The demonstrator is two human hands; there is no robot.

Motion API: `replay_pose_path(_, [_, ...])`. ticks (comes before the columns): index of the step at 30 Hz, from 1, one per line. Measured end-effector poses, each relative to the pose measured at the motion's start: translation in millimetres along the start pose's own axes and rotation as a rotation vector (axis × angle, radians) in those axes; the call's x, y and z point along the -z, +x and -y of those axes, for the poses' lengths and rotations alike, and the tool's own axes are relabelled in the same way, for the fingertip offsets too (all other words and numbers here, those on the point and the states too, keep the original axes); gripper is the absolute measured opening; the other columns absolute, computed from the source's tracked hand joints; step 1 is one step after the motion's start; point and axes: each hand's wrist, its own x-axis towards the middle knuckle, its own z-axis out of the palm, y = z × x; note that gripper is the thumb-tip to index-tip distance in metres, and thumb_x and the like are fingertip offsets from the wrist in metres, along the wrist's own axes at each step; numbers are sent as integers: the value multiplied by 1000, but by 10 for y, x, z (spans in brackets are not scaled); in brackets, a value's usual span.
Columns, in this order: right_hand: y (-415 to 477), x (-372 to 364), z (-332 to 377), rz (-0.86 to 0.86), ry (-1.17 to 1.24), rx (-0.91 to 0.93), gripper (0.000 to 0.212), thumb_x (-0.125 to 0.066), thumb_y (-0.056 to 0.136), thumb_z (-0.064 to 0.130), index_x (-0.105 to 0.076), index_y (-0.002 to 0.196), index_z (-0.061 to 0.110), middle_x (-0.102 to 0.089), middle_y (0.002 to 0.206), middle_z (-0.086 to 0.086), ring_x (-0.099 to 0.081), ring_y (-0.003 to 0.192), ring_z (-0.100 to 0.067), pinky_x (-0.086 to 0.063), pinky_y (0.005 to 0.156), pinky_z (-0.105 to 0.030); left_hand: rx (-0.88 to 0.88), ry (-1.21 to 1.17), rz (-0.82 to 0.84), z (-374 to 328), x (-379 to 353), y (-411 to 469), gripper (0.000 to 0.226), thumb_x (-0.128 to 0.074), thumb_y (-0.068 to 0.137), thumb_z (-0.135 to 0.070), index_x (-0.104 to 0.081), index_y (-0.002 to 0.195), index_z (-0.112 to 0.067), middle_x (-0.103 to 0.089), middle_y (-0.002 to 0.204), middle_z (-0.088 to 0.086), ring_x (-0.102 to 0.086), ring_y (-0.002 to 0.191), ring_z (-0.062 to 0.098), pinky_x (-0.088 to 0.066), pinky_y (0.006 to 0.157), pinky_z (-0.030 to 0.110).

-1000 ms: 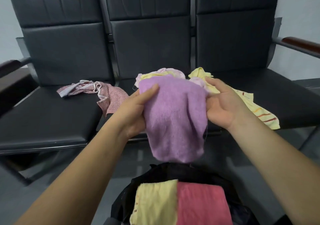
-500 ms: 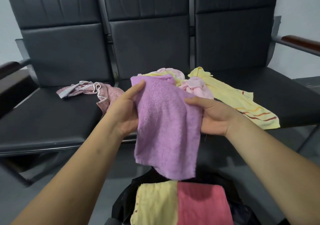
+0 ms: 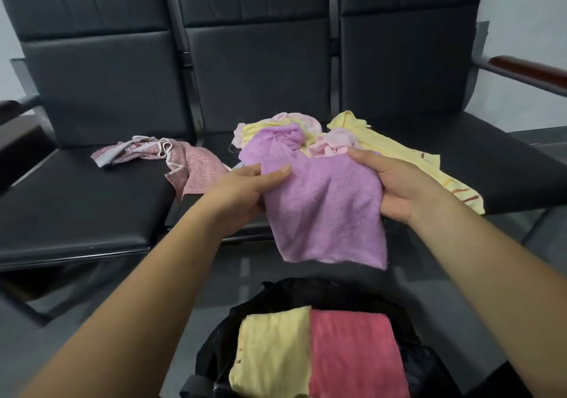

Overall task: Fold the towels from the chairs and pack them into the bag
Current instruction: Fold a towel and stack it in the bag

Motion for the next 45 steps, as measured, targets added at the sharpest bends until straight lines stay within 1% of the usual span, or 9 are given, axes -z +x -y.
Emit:
replay_pose_path(3, [-99,45,41,78,76,-3,47,-71,85,17,-66,131,7,-73,123,-13,-73,109,-23,-60,90,-37,44,80,95,155,-73,29,43,-79,74,-19,-71,112,-2,-77,111,8,-73,104,21,-60,89,32])
replay_pose_path(8, [-217,265,107,159,18,-30,52,-62,85,6,-58,136,3,-72,122,-12,-72,109,-21,-61,90,-35,5,-16,-36,278,-89,52,22,-73,90,-17,-74,108,-5,-77,107,8,-73,97,21,-59,87,34])
replay_pose_path(14, [-295,453,-47,83,-248,-28,38,-56,101,26,-61,137,18,-69,133,-5,-68,119,-25,-58,89,-49,-2,-113,-58,231,-127,-46,48,-80,73,-31,-72,108,1,-77,103,10,-73,88,21,-60,72,31])
replay_pose_path(20, [-387,393,-147,88,24,-78,28,-60,100,17,-67,126,12,-76,111,-6,-75,95,-19,-62,78,-33,-26,-249,-194,320,-200,-55,27,-77,87,-29,-76,101,-5,-78,108,8,-73,101,24,-58,87,37])
replay_pose_path(24, [-428,439,-176,199,40,-99,40,-62,90,7,-64,130,6,-71,125,-12,-72,109,-23,-61,91,-36,-65,-129,-42,366,-174,-133,16,-66,95,-8,-73,108,-3,-77,107,11,-73,99,22,-59,85,34])
replay_pose_path(29, [-292,565,-298,5,-66,35,48,-70,78,-4,-63,125,-11,-71,125,-20,-68,119,-31,-60,87,-33,-153,85,-102,407,-81,-163,26,-79,80,-20,-77,103,-8,-77,106,11,-73,99,25,-56,99,43])
replay_pose_path(34, [-251,604,-380,-198,-342,257,22,-78,85,7,-78,106,8,-79,105,-5,-72,104,-21,-53,88,-29,-247,100,-137,527,-74,-132,44,-83,72,-42,-79,97,-7,-76,106,8,-70,99,22,-50,104,39])
replay_pose_path(39, [-247,624,-446,-147,-326,325,17,-73,90,9,-77,107,10,-78,107,-5,-73,102,-20,-54,91,-32,-366,21,-138,622,-125,-93,15,-74,89,-26,-80,99,-17,-75,114,11,-69,108,20,-51,103,35])
replay_pose_path(45, [-280,689,-614,-82,-245,276,28,-69,93,6,-71,121,12,-75,117,-9,-73,107,-25,-59,87,-34,-315,-17,-141,775,-179,-51,21,-66,97,-22,-71,118,-19,-76,114,4,-72,104,17,-56,85,29])
